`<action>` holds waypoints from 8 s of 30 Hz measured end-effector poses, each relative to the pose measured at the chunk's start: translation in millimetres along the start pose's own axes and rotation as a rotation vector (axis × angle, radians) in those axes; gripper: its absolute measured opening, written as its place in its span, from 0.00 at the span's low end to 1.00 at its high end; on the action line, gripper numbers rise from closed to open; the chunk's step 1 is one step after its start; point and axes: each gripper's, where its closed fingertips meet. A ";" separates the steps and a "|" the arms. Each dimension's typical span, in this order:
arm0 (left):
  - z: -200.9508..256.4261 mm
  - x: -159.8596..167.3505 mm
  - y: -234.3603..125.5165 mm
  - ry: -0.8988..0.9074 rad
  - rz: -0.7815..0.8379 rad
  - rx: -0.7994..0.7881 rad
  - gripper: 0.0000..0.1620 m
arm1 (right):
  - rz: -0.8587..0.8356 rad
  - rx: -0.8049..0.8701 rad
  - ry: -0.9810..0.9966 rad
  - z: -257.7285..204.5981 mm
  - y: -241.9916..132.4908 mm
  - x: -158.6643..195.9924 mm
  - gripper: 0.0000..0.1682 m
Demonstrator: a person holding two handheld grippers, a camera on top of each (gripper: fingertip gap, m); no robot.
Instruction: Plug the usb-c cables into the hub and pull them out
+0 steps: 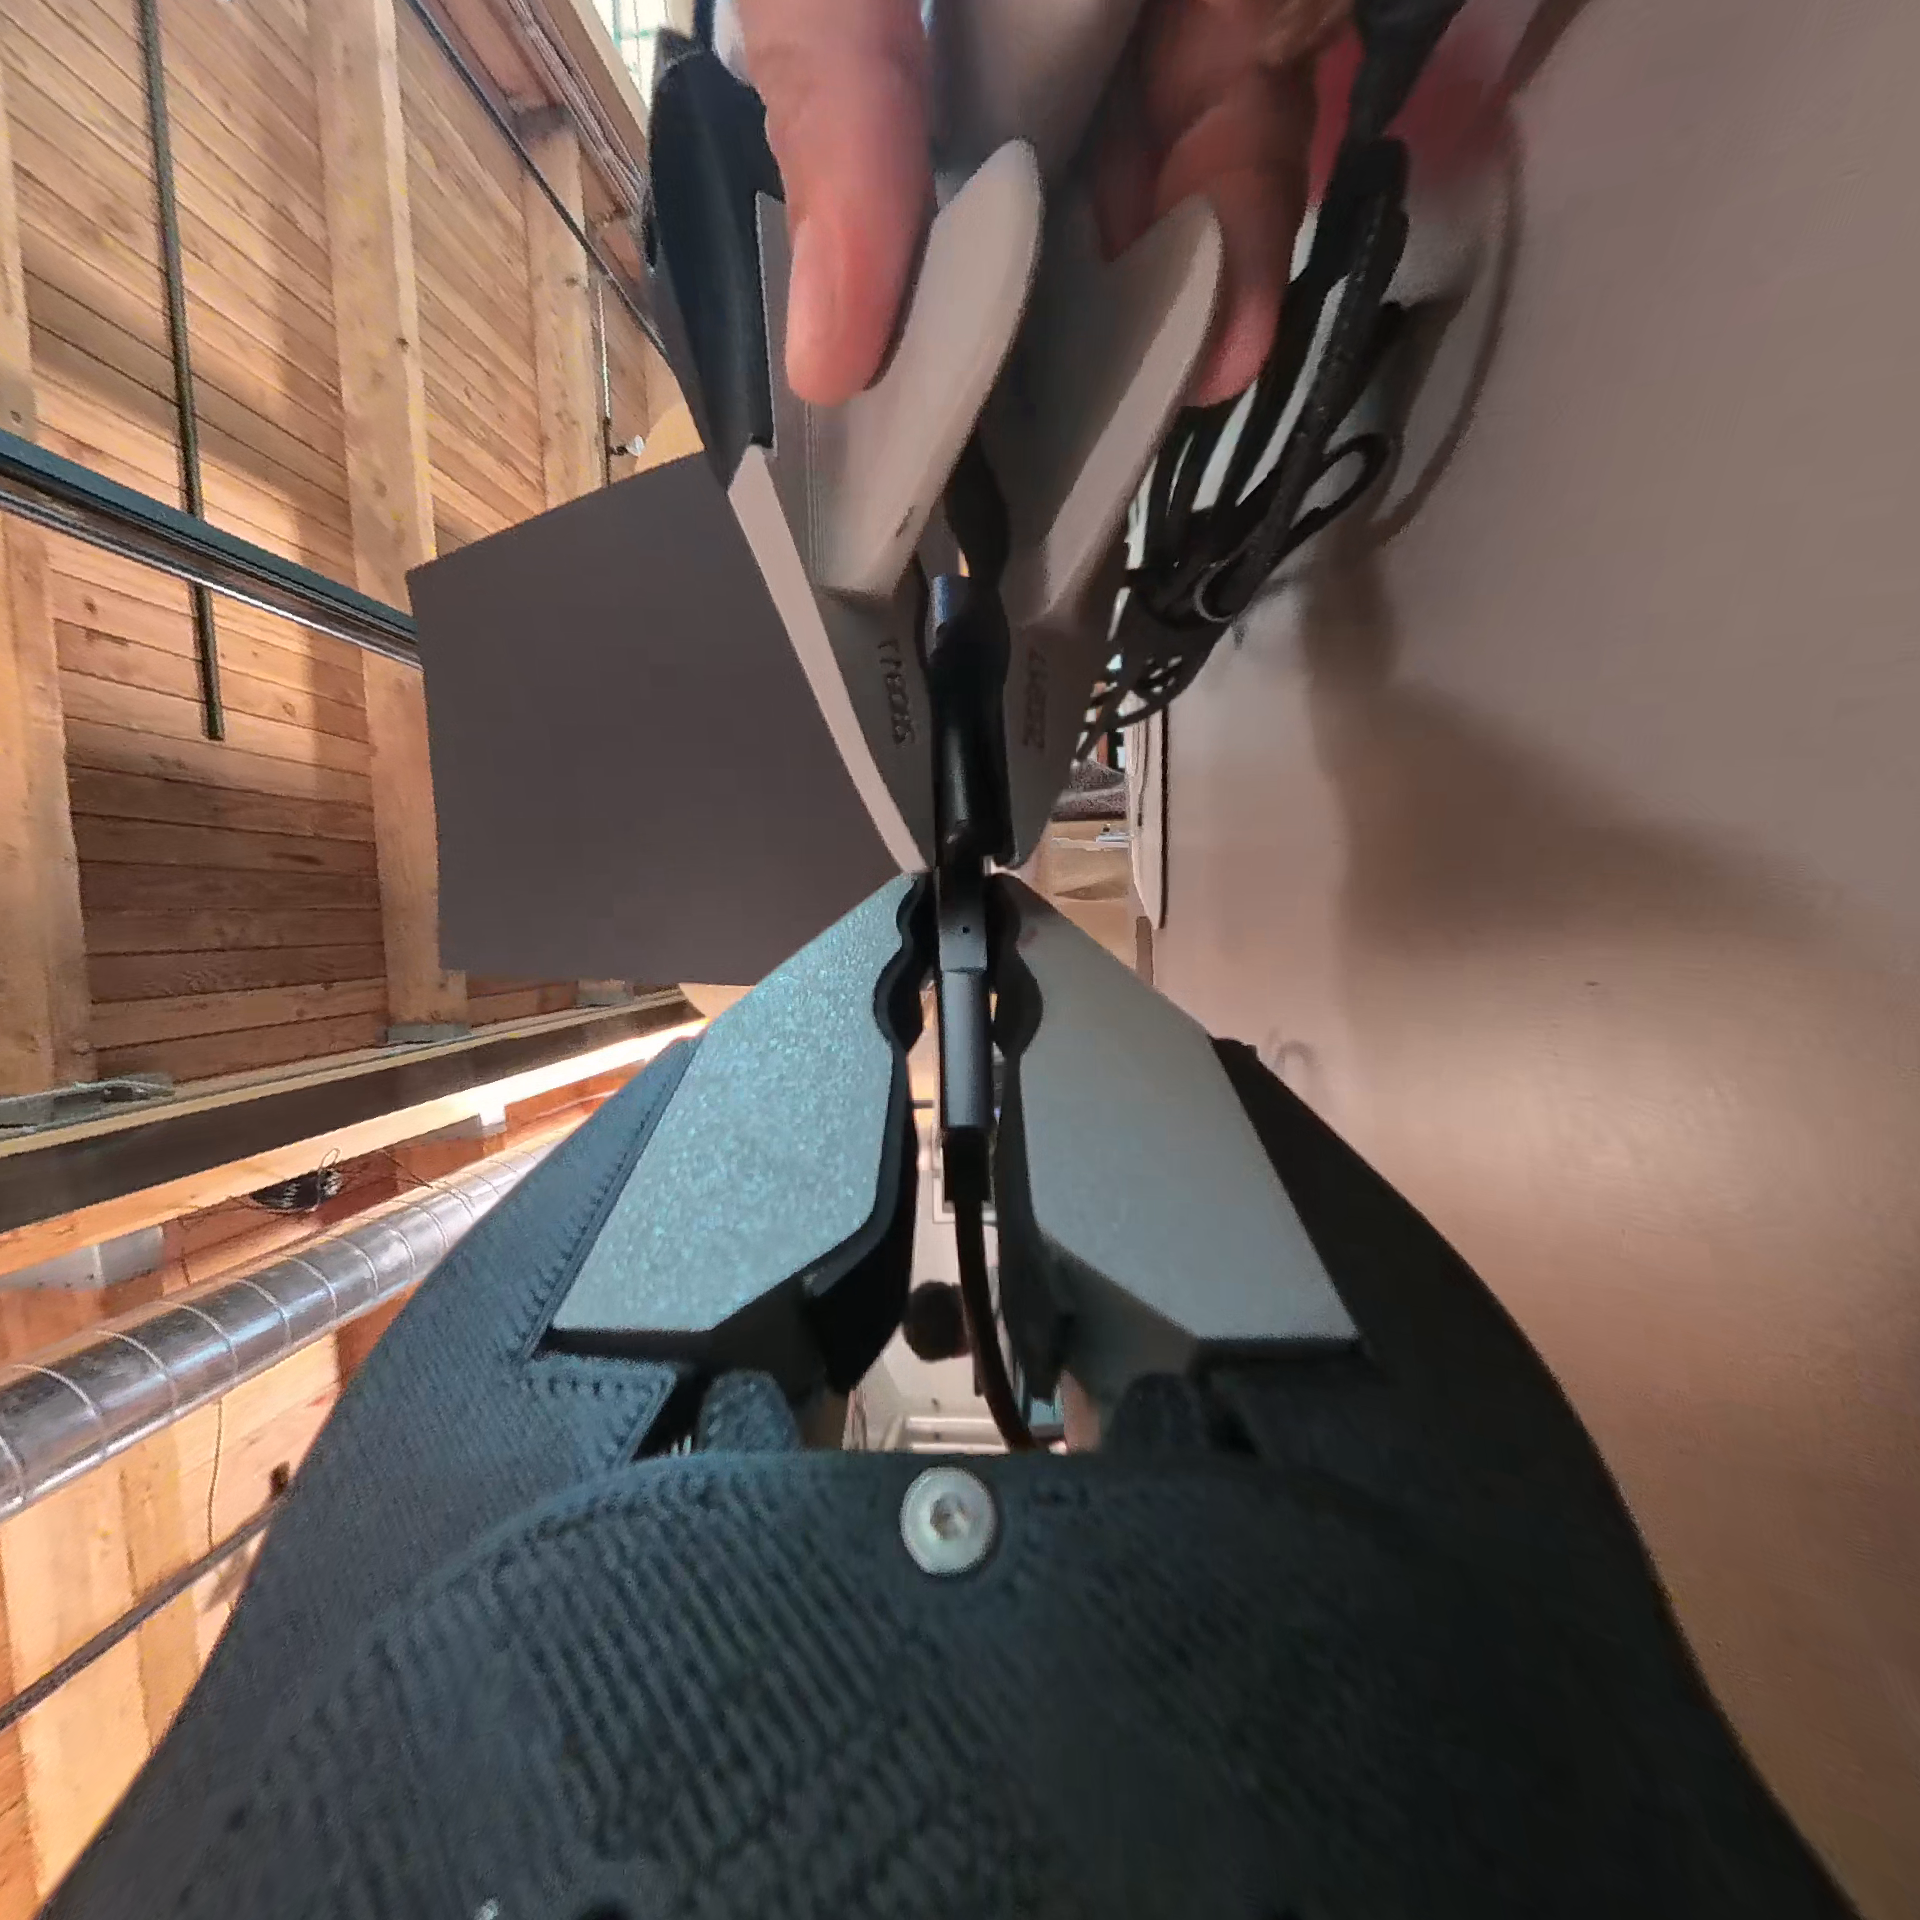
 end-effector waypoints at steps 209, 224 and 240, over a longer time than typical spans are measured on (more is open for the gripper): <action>-28.7 -12.8 -27.6 -1.393 0.806 0.625 0.04 | 0.450 0.341 -0.748 -49.7 -50.0 -56.8 0.09; -19.0 -1.8 -9.8 -1.301 0.590 0.484 0.04 | 0.528 0.754 -0.677 -8.5 -80.8 -82.7 0.19; -19.7 21.0 2.5 -1.211 0.416 0.327 0.04 | 0.365 0.400 -0.589 -42.0 -26.0 -49.3 0.14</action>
Point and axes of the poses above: each gripper's, where its closed fingertips meet, y out along the fingers, x out of its underside, z = x × y across the jaws, and after that the axes turned 13 degrees about x, right-handed
